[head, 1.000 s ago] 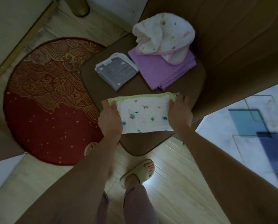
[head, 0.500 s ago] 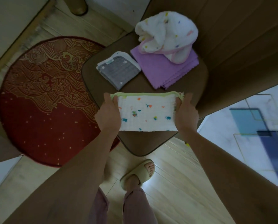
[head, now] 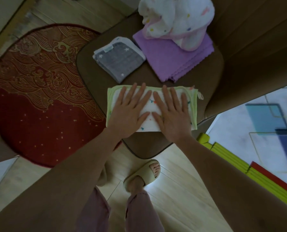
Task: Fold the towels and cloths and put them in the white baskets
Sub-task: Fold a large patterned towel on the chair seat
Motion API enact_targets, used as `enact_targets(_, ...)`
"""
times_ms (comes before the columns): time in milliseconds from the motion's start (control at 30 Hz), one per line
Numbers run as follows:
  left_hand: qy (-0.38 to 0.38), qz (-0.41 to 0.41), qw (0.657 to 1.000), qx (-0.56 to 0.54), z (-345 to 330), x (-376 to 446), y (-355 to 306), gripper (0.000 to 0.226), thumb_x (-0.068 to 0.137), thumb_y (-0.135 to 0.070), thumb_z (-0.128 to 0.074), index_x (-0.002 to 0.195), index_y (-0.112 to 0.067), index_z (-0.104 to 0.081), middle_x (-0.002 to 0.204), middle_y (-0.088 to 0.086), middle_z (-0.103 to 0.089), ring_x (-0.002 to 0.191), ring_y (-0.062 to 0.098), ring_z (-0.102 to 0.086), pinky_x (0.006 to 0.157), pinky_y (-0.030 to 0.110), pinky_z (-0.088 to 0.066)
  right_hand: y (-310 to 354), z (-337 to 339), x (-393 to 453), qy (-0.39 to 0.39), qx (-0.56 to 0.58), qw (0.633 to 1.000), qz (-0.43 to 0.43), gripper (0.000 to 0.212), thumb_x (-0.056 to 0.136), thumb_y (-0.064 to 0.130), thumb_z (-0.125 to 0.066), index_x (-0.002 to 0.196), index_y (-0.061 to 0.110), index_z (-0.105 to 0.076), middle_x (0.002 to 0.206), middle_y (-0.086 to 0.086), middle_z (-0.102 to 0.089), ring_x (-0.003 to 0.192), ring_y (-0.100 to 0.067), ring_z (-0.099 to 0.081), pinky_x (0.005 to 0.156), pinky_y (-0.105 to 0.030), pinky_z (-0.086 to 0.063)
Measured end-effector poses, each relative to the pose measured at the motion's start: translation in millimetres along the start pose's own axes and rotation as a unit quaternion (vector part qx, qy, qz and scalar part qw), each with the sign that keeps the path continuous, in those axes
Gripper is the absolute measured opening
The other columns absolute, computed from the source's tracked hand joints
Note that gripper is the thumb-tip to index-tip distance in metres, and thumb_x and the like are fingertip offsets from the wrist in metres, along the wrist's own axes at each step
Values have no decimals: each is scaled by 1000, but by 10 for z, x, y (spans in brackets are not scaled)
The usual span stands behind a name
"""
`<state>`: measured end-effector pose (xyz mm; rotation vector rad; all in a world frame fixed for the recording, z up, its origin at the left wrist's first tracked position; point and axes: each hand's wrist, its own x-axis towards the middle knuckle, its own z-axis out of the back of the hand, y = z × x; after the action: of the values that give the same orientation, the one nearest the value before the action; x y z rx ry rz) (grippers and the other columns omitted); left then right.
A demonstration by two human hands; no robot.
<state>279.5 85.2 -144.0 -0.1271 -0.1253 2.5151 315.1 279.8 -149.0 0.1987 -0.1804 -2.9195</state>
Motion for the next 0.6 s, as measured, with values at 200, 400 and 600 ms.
enact_targets(200, 21, 51, 998, 4, 2, -204, 63, 65, 100, -55, -22, 154, -19, -21, 161, 12, -13, 148, 36, -8, 118, 57, -6, -78, -63, -171, -1, -1, 995, -104, 64, 100, 52, -23, 156, 21, -13, 162, -14, -8, 149, -29, -7, 121, -44, -3)
enact_targets(400, 39, 133, 988, -63, 25, -213, -171, 68, 97, -58, -24, 155, -23, -16, 162, 10, -9, 148, 34, -6, 117, 57, -9, -236, 52, -54, 7, 3, 993, -114, 66, 101, 51, -24, 155, 15, -14, 161, -16, -11, 149, -30, -9, 121, -37, -1)
enact_targets(600, 48, 148, 986, -60, 28, -176, -631, 75, 93, -61, -33, 155, -22, -16, 159, 13, -20, 135, 34, -34, 102, 50, -34, -856, 248, 189, 47, -106, 993, -23, 65, 100, 50, -19, 153, 12, -24, 157, -17, -25, 145, -35, -24, 120, -44, -10)
